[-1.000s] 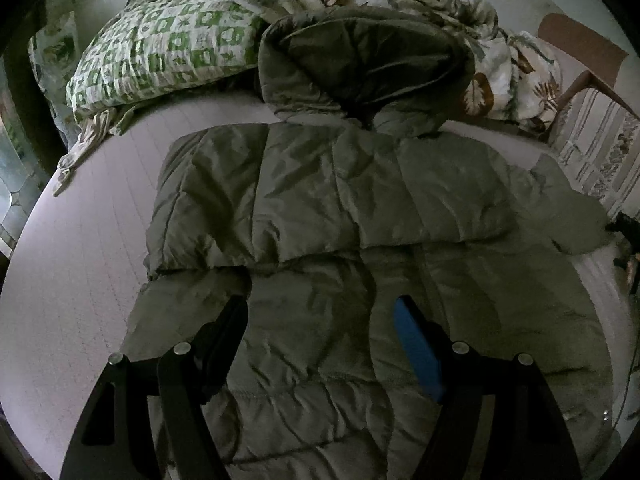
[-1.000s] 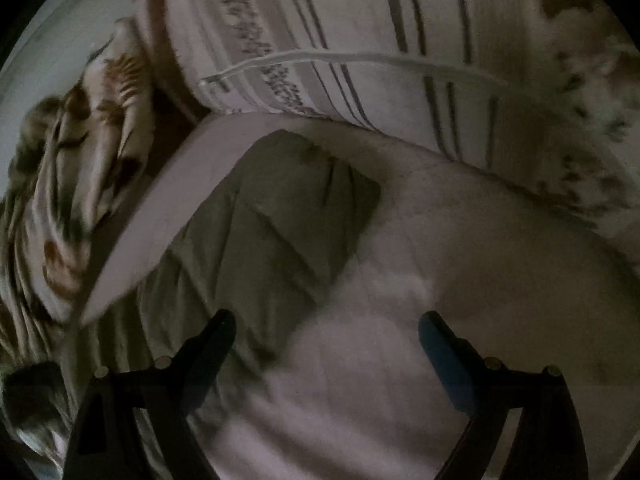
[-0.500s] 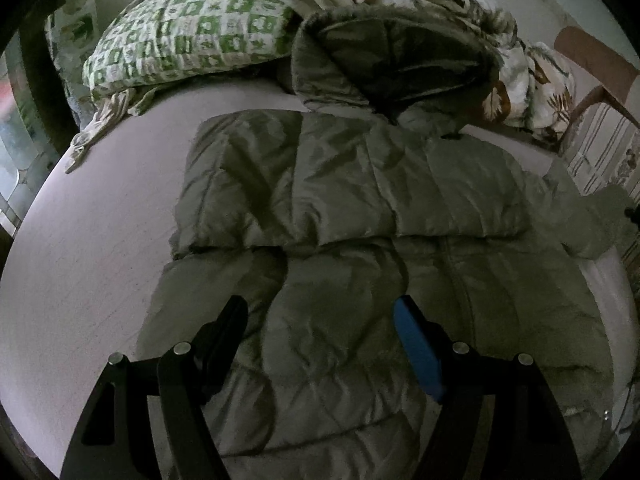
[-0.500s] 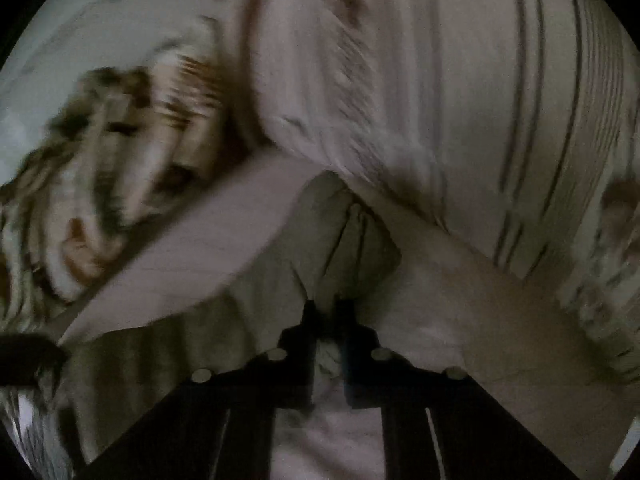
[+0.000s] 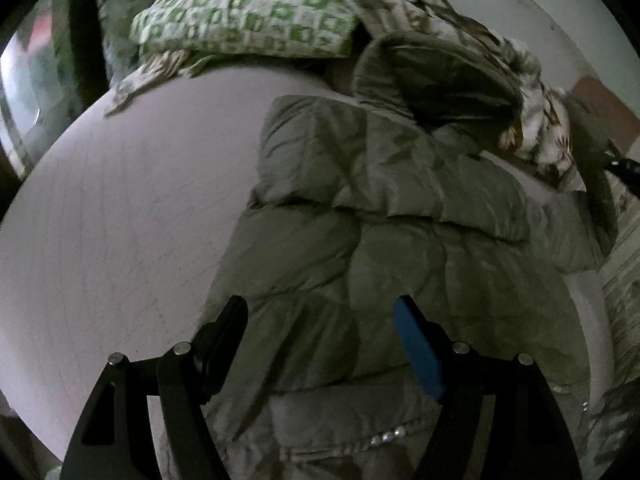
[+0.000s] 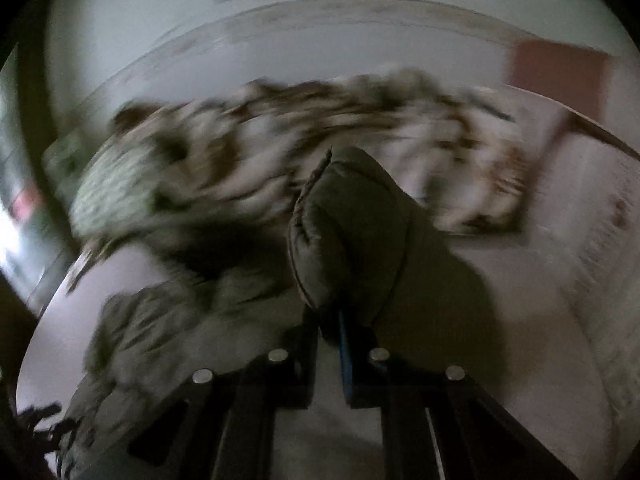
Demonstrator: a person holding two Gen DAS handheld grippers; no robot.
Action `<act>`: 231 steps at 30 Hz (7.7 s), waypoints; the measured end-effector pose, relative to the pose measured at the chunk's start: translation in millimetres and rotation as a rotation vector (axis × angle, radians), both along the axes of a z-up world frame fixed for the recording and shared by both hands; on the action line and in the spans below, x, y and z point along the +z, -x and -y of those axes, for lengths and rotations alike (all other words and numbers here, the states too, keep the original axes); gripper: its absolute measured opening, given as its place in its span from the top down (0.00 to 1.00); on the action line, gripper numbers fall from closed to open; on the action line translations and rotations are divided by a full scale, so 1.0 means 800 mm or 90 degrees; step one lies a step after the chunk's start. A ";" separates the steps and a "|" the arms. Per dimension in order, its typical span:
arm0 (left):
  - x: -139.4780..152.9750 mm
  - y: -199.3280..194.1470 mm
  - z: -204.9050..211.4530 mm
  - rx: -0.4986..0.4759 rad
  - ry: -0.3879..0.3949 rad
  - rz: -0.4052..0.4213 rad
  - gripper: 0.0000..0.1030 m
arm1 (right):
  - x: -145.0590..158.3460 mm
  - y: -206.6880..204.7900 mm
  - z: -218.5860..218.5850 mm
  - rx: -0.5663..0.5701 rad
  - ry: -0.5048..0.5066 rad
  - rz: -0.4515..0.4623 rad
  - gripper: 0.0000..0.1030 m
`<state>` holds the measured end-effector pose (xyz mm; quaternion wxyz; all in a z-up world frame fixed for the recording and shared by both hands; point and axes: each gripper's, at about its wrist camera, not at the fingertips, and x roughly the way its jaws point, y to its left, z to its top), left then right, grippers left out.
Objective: Fold large clothes
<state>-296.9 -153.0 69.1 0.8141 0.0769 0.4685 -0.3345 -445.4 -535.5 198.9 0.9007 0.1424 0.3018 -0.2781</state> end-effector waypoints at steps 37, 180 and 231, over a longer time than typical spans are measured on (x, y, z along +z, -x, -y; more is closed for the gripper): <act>-0.008 -0.088 0.217 -0.084 -0.046 -0.021 0.26 | -0.158 0.019 0.043 -0.145 -0.170 -0.060 0.00; -0.020 -0.068 0.254 -0.112 -0.117 0.094 0.37 | -0.195 -0.139 0.021 -0.070 -0.151 -0.163 0.10; -0.031 0.094 -0.059 -0.041 -0.092 0.015 0.27 | -0.195 0.112 -0.231 0.033 -0.126 -0.195 0.00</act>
